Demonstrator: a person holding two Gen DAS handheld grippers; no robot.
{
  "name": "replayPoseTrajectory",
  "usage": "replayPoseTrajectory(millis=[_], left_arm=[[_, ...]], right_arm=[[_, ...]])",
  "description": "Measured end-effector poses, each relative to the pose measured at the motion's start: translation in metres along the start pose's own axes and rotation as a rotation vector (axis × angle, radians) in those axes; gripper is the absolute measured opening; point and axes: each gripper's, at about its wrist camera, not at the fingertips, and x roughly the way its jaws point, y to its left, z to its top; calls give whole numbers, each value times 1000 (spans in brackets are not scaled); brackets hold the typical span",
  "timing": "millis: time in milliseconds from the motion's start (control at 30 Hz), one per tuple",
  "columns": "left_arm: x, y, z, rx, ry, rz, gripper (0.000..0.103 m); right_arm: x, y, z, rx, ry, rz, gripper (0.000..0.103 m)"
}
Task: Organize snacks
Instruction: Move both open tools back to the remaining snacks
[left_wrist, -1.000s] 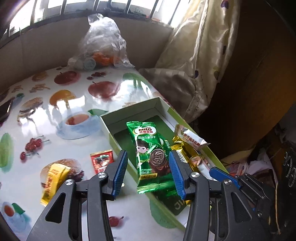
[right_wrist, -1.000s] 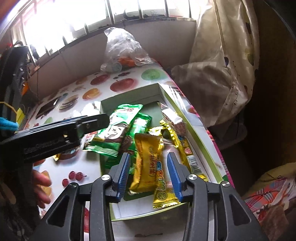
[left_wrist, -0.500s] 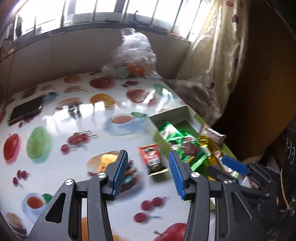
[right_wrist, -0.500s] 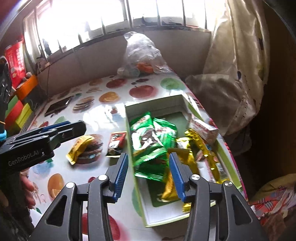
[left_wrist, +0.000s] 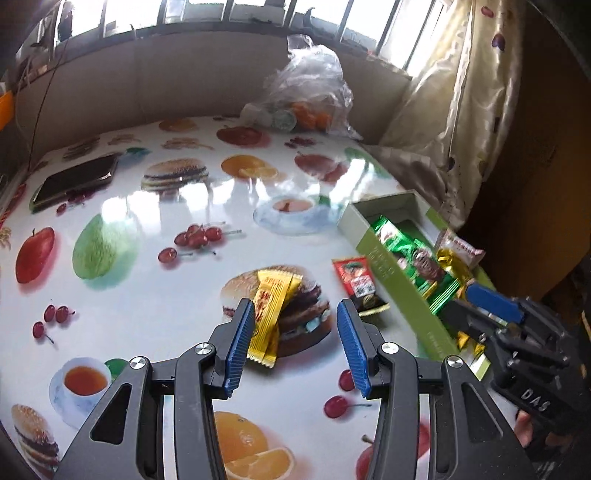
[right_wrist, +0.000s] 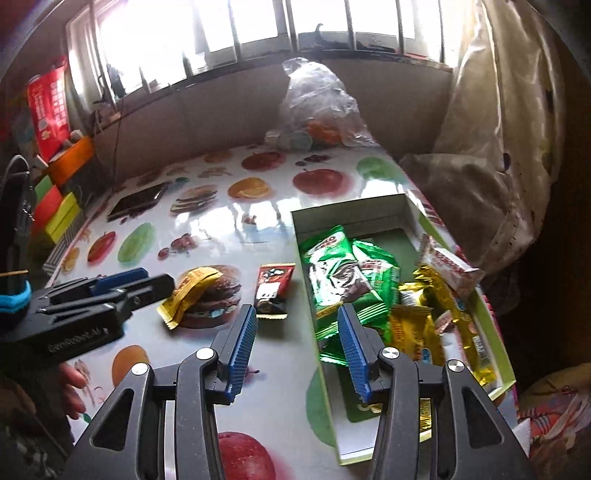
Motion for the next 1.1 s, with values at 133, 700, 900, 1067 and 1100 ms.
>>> replayPoseTrajectory(millis=[133, 700, 900, 1067, 1100], left_arm=[[11, 0, -6, 42, 16, 22, 47], [51, 6, 0, 76, 74, 50, 47], [53, 10, -1, 70, 71, 57, 47], [52, 16, -1, 59, 63, 61, 47], [52, 17, -1, 54, 59, 65, 47]], right_arm=[[7, 6, -1, -7, 15, 19, 46], [30, 19, 3, -42, 56, 73, 46], [40, 26, 7, -60, 74, 73, 46], [48, 31, 8, -72, 86, 71, 46], [50, 32, 9, -75, 88, 72, 46]])
